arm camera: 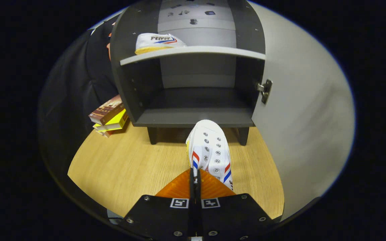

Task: Open the shoe cabinet door, grab the shoes and put them into the shoe cabinet, then close the shoe cabinet door.

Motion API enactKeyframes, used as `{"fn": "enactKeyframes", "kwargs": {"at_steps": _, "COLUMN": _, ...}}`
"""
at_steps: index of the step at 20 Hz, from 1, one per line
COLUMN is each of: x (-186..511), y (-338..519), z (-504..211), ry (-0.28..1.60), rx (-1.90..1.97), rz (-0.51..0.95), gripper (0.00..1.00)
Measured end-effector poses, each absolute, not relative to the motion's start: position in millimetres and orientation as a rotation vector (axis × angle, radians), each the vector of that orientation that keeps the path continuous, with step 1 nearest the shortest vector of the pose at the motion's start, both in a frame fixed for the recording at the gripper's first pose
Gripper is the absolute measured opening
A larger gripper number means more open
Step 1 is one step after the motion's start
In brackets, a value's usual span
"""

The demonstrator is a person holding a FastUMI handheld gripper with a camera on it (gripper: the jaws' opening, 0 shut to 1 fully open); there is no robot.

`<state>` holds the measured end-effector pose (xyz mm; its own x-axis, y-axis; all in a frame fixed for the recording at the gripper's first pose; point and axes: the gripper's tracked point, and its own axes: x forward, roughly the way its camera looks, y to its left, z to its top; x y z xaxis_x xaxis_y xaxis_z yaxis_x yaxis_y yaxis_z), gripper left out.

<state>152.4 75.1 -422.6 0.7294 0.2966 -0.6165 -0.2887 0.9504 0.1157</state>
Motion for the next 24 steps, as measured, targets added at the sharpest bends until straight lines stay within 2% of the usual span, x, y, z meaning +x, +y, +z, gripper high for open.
{"fn": "enactKeyframes", "kwargs": {"at_steps": 7, "x": 166.0, "y": 66.1, "z": -293.0, "ry": 0.558, "rx": 0.010, "rz": 0.324, "gripper": 0.00}}
{"fn": "enactKeyframes", "kwargs": {"at_steps": 13, "x": 225.1, "y": 63.8, "z": -208.1, "ry": 0.459, "rx": 0.016, "rz": 0.275, "gripper": 0.00}}
{"fn": "enactKeyframes", "kwargs": {"at_steps": 17, "x": 282.8, "y": 65.6, "z": -185.8, "ry": 0.423, "rx": 0.001, "rz": 0.212, "gripper": 0.00}}
{"fn": "enactKeyframes", "kwargs": {"at_steps": 24, "x": 367.4, "y": 67.1, "z": -187.5, "ry": 0.476, "rx": -0.044, "rz": 0.148, "gripper": 0.00}}
